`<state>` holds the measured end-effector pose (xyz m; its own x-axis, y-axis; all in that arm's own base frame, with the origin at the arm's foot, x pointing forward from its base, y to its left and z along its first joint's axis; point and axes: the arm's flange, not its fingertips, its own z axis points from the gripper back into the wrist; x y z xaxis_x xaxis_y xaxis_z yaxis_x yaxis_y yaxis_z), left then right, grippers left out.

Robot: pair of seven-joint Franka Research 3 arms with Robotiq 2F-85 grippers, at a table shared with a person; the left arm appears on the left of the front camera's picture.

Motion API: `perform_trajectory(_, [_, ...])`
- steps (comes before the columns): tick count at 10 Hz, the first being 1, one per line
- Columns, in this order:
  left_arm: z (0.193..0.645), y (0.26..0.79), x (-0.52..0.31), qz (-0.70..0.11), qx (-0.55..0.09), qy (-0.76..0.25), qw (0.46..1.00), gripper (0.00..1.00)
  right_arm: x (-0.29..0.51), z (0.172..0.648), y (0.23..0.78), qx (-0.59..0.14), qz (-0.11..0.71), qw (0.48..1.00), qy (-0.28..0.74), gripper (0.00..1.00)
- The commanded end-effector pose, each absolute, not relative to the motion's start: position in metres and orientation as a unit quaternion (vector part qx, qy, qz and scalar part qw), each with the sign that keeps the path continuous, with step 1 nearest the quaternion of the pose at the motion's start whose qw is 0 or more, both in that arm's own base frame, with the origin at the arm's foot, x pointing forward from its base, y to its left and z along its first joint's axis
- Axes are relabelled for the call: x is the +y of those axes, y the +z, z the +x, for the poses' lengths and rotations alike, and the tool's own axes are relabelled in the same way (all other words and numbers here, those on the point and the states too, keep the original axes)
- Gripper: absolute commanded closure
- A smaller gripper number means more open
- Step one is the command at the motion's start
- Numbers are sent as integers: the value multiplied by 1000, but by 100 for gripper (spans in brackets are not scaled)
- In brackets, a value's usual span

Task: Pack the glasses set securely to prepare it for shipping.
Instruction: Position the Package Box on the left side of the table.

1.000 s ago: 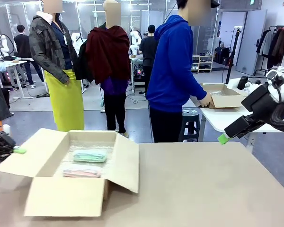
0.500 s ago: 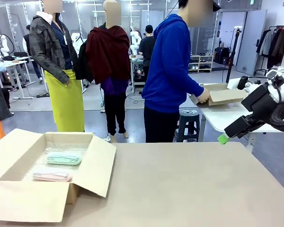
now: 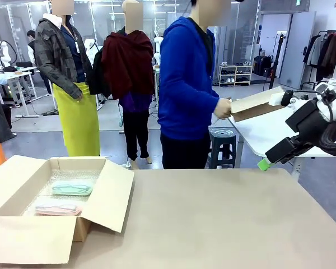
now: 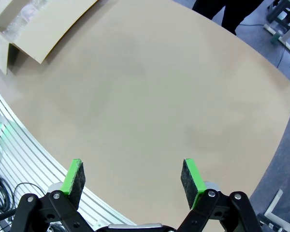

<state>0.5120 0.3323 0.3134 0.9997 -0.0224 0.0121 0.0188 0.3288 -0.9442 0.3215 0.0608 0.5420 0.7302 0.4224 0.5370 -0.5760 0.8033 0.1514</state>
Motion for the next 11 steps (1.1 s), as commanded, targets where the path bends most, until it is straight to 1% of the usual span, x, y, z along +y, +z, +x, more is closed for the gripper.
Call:
perform_trajectory(1, [510, 316, 332, -581, 0, -9, 814, 98, 62, 323, 543, -252, 155, 916, 272, 0])
perform_trajectory(5, [510, 316, 332, -581, 0, -9, 814, 98, 62, 323, 543, -252, 155, 916, 272, 0])
perform_trajectory(6, [512, 313, 332, -579, 2, -13, 815, 55, 62, 323, 543, -252, 155, 916, 272, 0])
perform_trajectory(7, [512, 317, 332, -582, -14, 2, 813, 54, 62, 323, 543, -252, 155, 916, 272, 0])
perform_trajectory(8, [512, 320, 332, -575, -18, -2, 818, 12, 62, 323, 543, -252, 155, 916, 272, 0])
perform_trajectory(9, [514, 322, 335, -574, -20, -3, 819, 51, 62, 323, 543, -252, 155, 916, 272, 0])
perform_trajectory(10, [515, 323, 337, -571, -21, -6, 820, 0, 62, 323, 543, -252, 155, 916, 272, 0])
perform_trajectory(11, [517, 325, 338, -569, -20, -7, 822, 10, 62, 323, 543, -252, 155, 916, 272, 0])
